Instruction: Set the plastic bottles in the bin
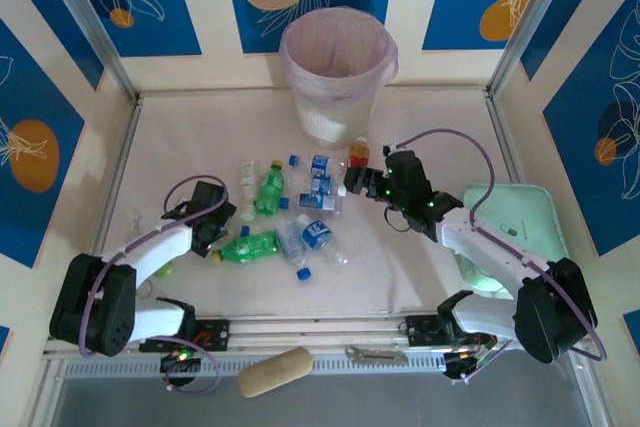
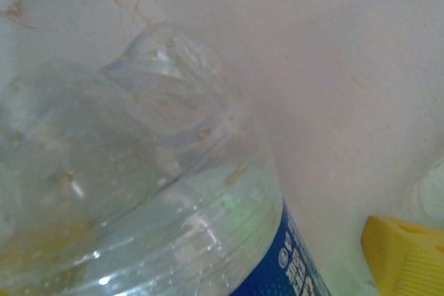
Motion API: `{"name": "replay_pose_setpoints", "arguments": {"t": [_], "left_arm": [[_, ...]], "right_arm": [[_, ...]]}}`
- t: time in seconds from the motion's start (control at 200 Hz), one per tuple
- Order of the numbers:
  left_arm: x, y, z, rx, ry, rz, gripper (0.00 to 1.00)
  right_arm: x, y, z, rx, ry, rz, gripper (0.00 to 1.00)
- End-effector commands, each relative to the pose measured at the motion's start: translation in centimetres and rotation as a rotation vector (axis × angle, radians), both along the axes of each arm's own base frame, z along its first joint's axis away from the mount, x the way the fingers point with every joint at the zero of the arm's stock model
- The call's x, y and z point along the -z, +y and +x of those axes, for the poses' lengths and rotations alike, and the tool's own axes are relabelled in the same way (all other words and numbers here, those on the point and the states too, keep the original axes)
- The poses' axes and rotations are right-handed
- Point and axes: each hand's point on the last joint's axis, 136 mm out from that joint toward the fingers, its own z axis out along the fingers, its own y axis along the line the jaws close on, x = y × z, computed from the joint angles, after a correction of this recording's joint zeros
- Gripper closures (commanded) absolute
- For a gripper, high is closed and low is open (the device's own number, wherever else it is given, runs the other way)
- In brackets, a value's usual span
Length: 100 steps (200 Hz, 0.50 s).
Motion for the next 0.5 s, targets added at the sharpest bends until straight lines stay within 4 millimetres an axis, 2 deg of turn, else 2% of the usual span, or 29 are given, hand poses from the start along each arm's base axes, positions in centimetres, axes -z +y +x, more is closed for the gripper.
{"name": "replay_pose_setpoints", "arguments": {"t": [0.0, 0.265, 0.495], "left_arm": [[-0.6, -0.2, 1.5, -0.043, -0.054, -0.011, 0.07], [-0.8, 0.4, 1.5, -0.069, -0.076, 0.008, 0.30], [-2.2, 1.2, 1.6, -0.092, -0.128, 0.039, 0.43]], "right_arm": [[-1.9, 0.0, 0.9, 0.019, -0.056, -0.013, 0.01], [-2.2, -0.1, 0.8, 0.024, -0.061, -0.017, 0.01], [-2.4, -0.1, 0.8, 0.024, -0.062, -0.014, 0.01]]}}
